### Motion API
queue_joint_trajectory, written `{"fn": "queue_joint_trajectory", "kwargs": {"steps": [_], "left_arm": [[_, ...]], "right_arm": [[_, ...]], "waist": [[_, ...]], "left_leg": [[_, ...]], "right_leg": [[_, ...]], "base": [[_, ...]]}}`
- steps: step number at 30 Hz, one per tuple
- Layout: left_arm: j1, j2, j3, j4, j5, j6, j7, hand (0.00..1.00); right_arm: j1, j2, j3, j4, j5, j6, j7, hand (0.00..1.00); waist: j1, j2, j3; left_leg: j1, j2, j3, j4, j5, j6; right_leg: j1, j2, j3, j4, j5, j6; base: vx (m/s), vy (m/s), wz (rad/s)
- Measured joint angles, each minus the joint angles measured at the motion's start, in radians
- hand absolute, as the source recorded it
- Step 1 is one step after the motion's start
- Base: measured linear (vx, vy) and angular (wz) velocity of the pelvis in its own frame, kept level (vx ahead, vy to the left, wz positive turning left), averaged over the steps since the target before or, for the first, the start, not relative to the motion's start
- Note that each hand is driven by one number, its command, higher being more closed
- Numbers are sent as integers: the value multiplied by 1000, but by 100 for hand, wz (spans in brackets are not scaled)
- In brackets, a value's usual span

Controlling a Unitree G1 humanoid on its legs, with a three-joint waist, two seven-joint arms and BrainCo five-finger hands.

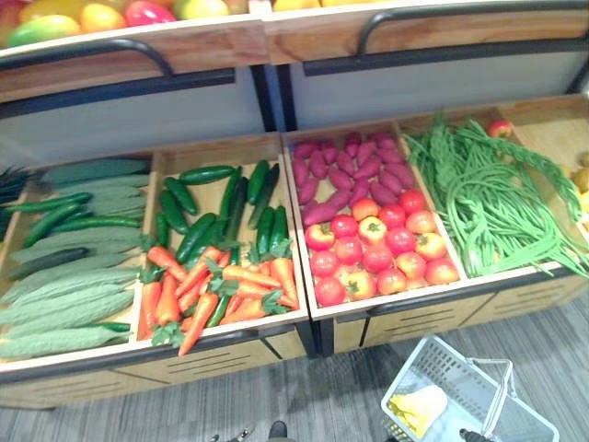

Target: Pick vegetable in the basket

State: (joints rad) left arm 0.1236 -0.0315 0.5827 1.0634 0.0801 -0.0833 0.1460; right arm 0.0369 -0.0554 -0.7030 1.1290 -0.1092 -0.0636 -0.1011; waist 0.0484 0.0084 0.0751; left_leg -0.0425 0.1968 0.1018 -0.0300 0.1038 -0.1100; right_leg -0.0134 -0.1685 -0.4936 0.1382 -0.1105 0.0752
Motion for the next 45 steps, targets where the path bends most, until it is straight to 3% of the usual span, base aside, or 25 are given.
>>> {"fn": "queue_joint_trajectory", "kwargs": {"steps": [1, 3, 8, 11, 15, 19, 25, 28, 32, 35, 38, 45], "left_arm": [[3, 0, -9, 1, 0, 0, 1, 0], [14, 2, -27, 2, 0, 2, 3, 0], [26, 17, -56, 0, 1, 7, 8, 0], [33, 25, -133, -93, 16, 7, 44, 0], [75, 86, -269, -323, 197, -14, 163, 0], [83, 195, -313, -452, 377, -46, 272, 0], [141, 375, -394, -709, 596, -153, 401, 0], [137, 429, -425, -772, 649, -197, 404, 0], [135, 537, -471, -859, 685, -212, 395, 0], [90, 680, -537, -923, 689, -247, 335, 0], [20, 755, -601, -879, 706, -256, 302, 0], [-186, 795, -738, -767, 767, -235, 273, 0]], "right_arm": [[-4, -6, -8, 11, 0, 0, 0, 100], [-8, -8, -8, 21, 0, 0, 0, 100], [-4, -5, -6, 27, 0, 5, 1, 100], [6, -5, -5, 26, 1, 6, -3, 100], [10, -4, 25, 22, 2, -10, -27, 100], [15, -6, 83, 14, 7, -36, -50, 100], [9, -14, 131, 14, 11, -58, -61, 100], [9, -29, 153, 18, 11, -59, -61, 100], [8, -49, 161, 18, 11, -59, -61, 100], [7, -69, 163, 19, 10, -59, -61, 100], [2, -80, 185, 16, 8, -59, -58, 100], [7, -90, 247, -39, 0, -60, -48, 100]], "waist": [[-7, 3, -2], [-11, 11, -3], [-20, 21, -7], [-20, 20, -7], [-19, 21, -7], [-18, 23, -6], [-16, 26, 0], [-18, 33, 4], [-20, 39, 12], [-21, 47, 21], [-20, 52, 24], [-25, 58, 42]], "left_leg": [[-6, -9, 95, -14, 21, 14], [-7, -15, 188, -30, 29, 22], [-14, -17, 163, -66, 26, 18], [-37, -28, 148, -71, 20, 17], [-42, -43, 139, -72, 19, 19], [-40, -47, 143, -72, 19, 18], [-34, -44, 165, -73, 6, 13], [-22, -44, 176, -73, -3, 13], [-19, -43, 187, -73, -5, 13], [-18, -43, 193, -73, -5, 13], [-18, -39, 220, -73, -5, 13], [-31, -30, 282, -73, -6, 12]], "right_leg": [[4, -7, -29, -2, -4, 1], [11, -1, -51, -11, -7, 5], [16, 14, -76, -32, -10, 18], [11, 8, -81, -32, -6, 25], [8, -4, -80, -28, 2, 25], [8, -7, -74, -25, 8, 32], [-1, -2, -47, -27, 8, 32], [0, 1, -31, -31, 8, 32], [-3, 3, -21, -33, 8, 32], [-7, 3, -13, -34, 8, 32], [-22, 5, 9, -30, 10, 29], [-87, 8, 72, -5, 14, 23]], "base": [[-40, -5, 80], [-80, 42, 49], [-69, 45, 23], [-44, 58, 22], [22, 42, 7], [58, 7, -2], [57, -6, -11], [43, -3, -17], [39, 0, -9], [27, 4, -5], [-1, 7, -17], [-9, 4, -28]]}}
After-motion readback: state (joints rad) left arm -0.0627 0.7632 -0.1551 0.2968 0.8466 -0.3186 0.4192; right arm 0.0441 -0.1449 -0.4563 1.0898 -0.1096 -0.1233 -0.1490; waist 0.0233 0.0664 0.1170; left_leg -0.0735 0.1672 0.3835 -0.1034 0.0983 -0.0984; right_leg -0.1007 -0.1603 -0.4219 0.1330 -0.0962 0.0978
